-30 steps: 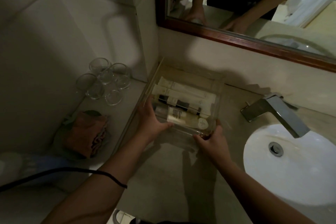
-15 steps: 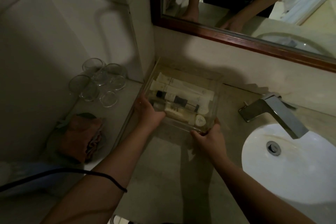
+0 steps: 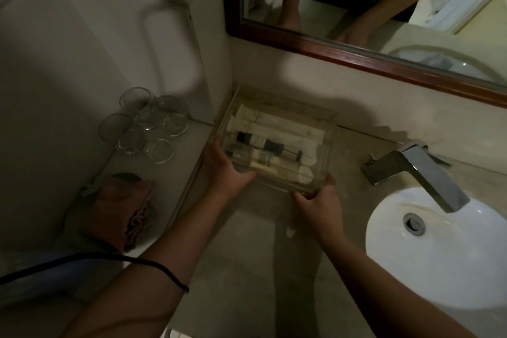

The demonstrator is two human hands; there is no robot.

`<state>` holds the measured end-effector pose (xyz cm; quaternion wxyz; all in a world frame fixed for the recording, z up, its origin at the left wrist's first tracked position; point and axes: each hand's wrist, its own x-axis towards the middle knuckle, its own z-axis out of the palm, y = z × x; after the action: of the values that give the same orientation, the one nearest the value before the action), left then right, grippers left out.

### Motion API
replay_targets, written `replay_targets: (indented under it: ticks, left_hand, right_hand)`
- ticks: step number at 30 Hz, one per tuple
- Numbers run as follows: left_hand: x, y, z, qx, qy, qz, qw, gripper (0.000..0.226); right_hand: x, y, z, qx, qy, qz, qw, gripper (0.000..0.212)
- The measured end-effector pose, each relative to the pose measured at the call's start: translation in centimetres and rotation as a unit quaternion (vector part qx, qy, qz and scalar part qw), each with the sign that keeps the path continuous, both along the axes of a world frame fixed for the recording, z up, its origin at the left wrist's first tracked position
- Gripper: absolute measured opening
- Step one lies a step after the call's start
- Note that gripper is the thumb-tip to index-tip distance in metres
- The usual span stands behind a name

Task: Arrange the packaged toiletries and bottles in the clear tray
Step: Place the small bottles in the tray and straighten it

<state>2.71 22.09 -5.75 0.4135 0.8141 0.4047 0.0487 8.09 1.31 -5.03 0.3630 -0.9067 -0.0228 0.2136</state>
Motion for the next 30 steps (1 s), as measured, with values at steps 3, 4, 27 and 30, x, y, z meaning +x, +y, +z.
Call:
replay_targets:
  ticks: [3, 4, 27, 30]
  left_hand:
    - [0.8, -0.1, 0.3, 0.0, -0.001, 0.029, 1.0, 0.124]
    - [1.1, -0.1, 0.5, -0.003, 0.0, 0.04, 0.999, 0.121]
    - [0.4, 2.0, -0.5, 0.059, -0.06, 0.043, 0.996, 0.107]
    - [1.0, 1.8, -0.6, 0.064, -0.05, 0.066, 0.995, 0.104]
  right_hand:
    - [0.0, 0.1, 0.4, 0.01, -0.007, -0.006, 1.0, 0.039]
    - [0.0, 0.1, 0.7, 0.011, -0.011, -0.004, 1.0, 0.039]
    - [2.2, 0.4, 1.0, -0.067, -0.016, -0.027, 0.997, 0.075]
    - [2.6, 0.4, 0.9, -0.066, -0.013, -0.034, 0.997, 0.065]
